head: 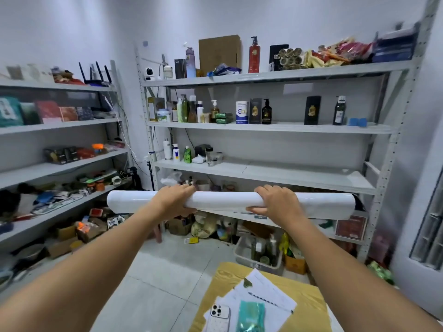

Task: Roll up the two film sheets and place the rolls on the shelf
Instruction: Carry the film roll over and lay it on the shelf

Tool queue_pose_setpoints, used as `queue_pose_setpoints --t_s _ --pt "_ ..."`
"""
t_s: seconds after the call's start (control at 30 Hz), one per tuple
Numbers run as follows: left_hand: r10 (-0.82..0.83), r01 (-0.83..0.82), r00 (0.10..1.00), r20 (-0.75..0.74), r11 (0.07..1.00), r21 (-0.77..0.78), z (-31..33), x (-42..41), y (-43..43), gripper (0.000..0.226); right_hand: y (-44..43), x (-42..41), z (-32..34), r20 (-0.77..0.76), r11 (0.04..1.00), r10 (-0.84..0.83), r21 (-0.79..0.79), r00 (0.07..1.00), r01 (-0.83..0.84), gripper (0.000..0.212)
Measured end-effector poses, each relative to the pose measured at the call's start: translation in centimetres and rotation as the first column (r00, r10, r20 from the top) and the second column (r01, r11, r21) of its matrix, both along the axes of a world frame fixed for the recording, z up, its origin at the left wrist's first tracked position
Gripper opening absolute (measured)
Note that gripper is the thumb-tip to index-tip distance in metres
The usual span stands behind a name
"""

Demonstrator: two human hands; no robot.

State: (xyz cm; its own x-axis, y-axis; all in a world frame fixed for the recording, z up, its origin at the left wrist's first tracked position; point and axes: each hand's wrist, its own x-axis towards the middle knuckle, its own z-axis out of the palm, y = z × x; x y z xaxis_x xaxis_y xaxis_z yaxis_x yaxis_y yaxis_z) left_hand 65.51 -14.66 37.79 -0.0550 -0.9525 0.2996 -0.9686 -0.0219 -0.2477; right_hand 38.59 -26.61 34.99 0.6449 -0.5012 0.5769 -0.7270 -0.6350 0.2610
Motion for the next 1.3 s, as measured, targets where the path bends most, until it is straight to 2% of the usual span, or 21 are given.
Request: queue_pose_setpoints --t_s 0.2,0.33,0.4,0.5,0.73,0.97,1.1,1.3 --pt "-0.034 0.034 0.999 0.007 0.999 -0.013 1.2 4.3 -5.1 0.044 -3.4 3.5 1.7 0.014 1.0 -0.021 -0.006 1.0 0.021 0.057" --pt "-0.12 0.12 0.993 0.002 0.992 -0.031 2.6 6.5 -9.9 0.042 -6.3 4.8 2.8 0.046 0.996 -0.073 -0.057 0.996 0.075 0.06" --pt "-0.185 0.186 0.983 0.018 0.982 -0.047 3.6 7.9 -13.0 0.042 -7.9 5.8 3.4 0.095 0.983 -0.115 -0.132 0.989 0.127 0.06" --pt "-0.243 0.248 0.968 0.061 0.965 -0.081 4.9 9.5 -16.3 0.04 -9.6 7.2 4.1 0.107 0.979 -0.146 -0.127 0.983 0.159 0.054" --pt "-0.337 0.346 0.938 0.083 0.924 -0.163 7.0 18.4 -23.9 0.044 -14.5 15.7 7.1 0.112 0.931 -0.265 -0.23 0.958 0.284 0.045" --pt "-0.38 0.385 0.923 0.064 0.901 -0.201 9.2 25.7 -29.3 0.038 -19.7 23.0 8.0 0.146 0.91 -0.278 -0.275 0.949 0.309 0.044" --pt "-0.391 0.394 0.919 0.056 0.901 -0.18 8.8 27.0 -31.8 0.039 -21.7 24.4 7.0 0.138 0.923 -0.274 -0.24 0.952 0.3 0.047" --pt "-0.487 0.485 0.873 0.036 0.856 -0.178 6.0 26.0 -37.2 0.039 -24.8 23.3 3.9 0.16 0.904 -0.36 -0.183 0.919 0.386 0.05"
